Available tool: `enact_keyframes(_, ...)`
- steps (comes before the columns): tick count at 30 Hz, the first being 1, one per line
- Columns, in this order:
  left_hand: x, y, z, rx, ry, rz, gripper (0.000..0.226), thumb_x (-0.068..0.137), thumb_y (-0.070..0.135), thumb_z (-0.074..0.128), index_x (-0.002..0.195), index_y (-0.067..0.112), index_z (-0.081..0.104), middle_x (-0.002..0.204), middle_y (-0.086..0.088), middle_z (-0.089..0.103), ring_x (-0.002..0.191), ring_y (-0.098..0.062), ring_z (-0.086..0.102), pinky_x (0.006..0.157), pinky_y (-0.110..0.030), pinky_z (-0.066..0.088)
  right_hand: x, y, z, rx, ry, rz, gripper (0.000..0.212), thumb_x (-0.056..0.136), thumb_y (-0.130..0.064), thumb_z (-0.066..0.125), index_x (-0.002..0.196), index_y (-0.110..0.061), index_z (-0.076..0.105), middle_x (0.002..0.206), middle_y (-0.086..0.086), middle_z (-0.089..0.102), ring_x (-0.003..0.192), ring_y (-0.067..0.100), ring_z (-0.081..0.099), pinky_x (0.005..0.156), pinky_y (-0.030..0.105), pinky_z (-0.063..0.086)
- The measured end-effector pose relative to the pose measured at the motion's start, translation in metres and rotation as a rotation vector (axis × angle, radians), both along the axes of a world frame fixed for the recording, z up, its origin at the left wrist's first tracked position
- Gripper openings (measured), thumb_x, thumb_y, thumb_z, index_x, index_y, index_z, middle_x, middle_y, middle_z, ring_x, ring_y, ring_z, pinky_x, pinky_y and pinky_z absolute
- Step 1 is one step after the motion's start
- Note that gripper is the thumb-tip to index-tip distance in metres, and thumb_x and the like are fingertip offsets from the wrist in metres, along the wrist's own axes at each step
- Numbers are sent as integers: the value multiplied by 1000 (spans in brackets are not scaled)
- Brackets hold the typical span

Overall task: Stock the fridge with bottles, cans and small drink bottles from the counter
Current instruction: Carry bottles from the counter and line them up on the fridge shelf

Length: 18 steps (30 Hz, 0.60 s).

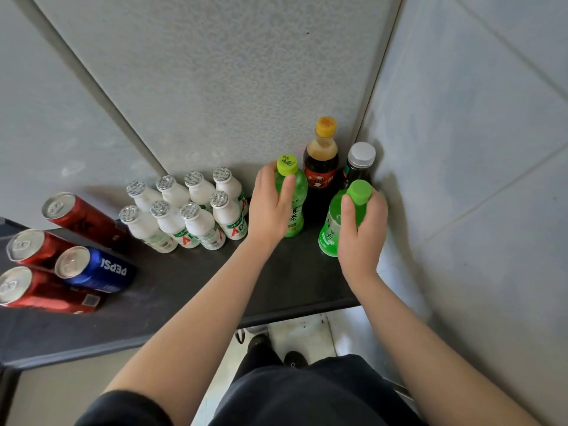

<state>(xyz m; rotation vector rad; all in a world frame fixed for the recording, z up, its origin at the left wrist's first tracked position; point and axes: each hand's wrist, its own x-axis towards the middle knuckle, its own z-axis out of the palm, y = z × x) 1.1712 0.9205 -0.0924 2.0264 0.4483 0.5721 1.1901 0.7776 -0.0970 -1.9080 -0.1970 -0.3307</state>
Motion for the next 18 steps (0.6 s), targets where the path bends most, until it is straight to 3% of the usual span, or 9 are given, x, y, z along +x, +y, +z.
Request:
enact_keyframes(2,-1,3,3,-27,15,-38,26,95,32,51,115,16,48,108,1,55,103,-15,52,86,-30,42,-6,0,2,36,12,-18,29,92,-29,48,105,-5,56,99,2,55,96,23,54,88,35,44)
enact_keyframes(7,-11,2,5,21,10,-9,18,96,28,49,106,13,47,101,-2,56,96,-15,53,84,-34,44,-22,-2,7,129,90,-5,26,91,-38,47,103,-17,56,98,2,58,95,21,55,89,34,44)
enact_keyframes(11,-49,5,8,-90,-121,67,6,96,29,45,98,24,45,87,17,49,83,5,48,79,-12,38,-35,-5,14,143,146,91,16,90,-41,48,95,-26,52,94,2,58,90,16,55,84,28,44)
enact_keyframes(14,-89,3,20,-158,-172,150,4,93,34,42,93,37,45,84,26,51,80,7,47,75,-8,37,-48,-2,20,134,181,192,19,91,-36,49,96,-19,54,91,4,57,84,12,53,79,21,42)
enact_keyframes(18,-148,2,22,-315,-173,352,10,94,33,43,94,38,52,83,28,56,78,7,51,71,-7,40,-83,7,22,112,229,328,29,91,-38,48,102,-13,55,91,3,56,84,10,54,76,15,41)
